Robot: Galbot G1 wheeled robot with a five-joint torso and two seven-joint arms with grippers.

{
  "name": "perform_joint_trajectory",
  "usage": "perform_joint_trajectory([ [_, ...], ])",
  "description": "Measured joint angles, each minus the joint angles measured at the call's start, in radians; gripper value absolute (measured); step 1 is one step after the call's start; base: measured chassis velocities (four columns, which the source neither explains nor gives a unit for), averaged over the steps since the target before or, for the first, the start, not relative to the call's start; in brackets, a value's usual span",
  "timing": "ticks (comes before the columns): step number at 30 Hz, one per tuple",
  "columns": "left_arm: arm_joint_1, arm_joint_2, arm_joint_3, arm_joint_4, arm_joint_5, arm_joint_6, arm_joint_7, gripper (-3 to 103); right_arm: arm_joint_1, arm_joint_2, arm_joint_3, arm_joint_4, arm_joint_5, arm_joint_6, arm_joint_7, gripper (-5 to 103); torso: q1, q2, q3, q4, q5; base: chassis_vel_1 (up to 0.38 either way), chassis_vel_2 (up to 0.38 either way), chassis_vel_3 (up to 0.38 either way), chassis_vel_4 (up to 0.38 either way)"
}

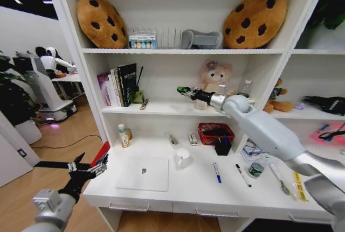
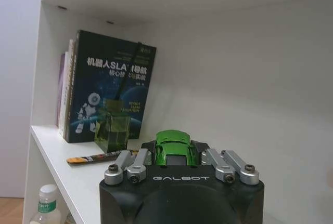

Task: Organize the objects on the table.

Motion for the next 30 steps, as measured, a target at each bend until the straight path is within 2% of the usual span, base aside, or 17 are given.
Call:
perform_joint_trajectory([
  [9,0.000,0.000,0.000,0.000,0.000,0.000,0.000,100,0.039,0.032,-0.076,-0.110,0.000,-0.012,-0.026,36,0.000,0.000,0.000,-0.0004,0.0000,0.000,0.000,0.000,0.000],
  [30,0.000,0.000,0.000,0.000,0.000,0.000,0.000,100,0.002,0.066,-0.091,-0.145,-0.008,-0.009,-0.028,36,0.000,0.000,0.000,-0.0003,0.0000,0.000,0.000,0.000,0.000],
])
